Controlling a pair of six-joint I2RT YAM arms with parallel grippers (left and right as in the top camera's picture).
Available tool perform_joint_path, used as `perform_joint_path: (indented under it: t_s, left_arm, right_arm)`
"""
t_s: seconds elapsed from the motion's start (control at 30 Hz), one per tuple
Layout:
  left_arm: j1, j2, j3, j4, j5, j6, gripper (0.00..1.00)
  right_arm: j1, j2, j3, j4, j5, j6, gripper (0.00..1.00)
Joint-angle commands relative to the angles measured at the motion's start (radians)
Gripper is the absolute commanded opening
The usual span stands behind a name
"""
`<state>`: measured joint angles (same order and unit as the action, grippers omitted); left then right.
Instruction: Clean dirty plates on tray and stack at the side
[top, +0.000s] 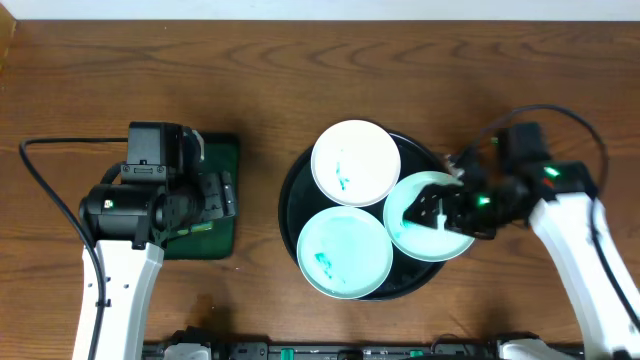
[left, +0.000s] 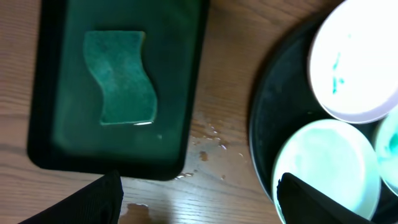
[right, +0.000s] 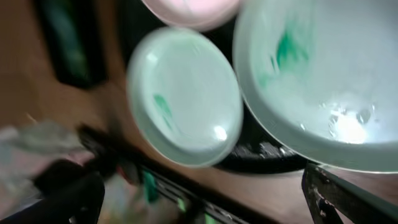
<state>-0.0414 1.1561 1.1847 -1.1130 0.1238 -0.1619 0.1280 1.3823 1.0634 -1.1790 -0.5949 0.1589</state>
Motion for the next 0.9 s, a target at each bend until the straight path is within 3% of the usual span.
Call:
perform_joint_path:
  t_s: [0.0,0.23,0.37,0.43,0.57,0.73,0.87]
  left_arm:
    - [-0.004,0.002,0.017,0.004,-0.046,-0.019,0.8]
    - [-0.004,0.002,0.017,0.012,-0.047,-0.019,0.8]
    - [-0.003,0.004,0.017,0.027,-0.049,-0.02,0.81]
    - [0.009,0.017,0.017,0.026,-0.096,-0.063,0.81]
    - [0.064,0.08,0.017,0.002,-0.109,-0.129,0.92]
    - [0.166,0.199,0.018,-0.087,-0.12,-0.172,0.92]
    - [0.25,0.285,0.018,-0.137,-0.249,-0.286,0.92]
  right_arm:
    - [0.063,0.065,0.019,-0.043,0.184,-0.105,0.99]
    - [0.21,0.096,0.019,-0.023,0.32,-0.103,0.99]
    - [0.302,0.098,0.019,0.037,0.464,-0.023,0.99]
    - [0.339,0.103,0.019,0.07,0.437,0.037,0.99]
    - [0.392,0.122,0.019,0.102,0.31,0.053,0.99]
    - [0.432,0.127,0.019,0.11,0.24,0.053,0.99]
    - [0.435,0.127,0.019,0.113,0.275,0.115,0.99]
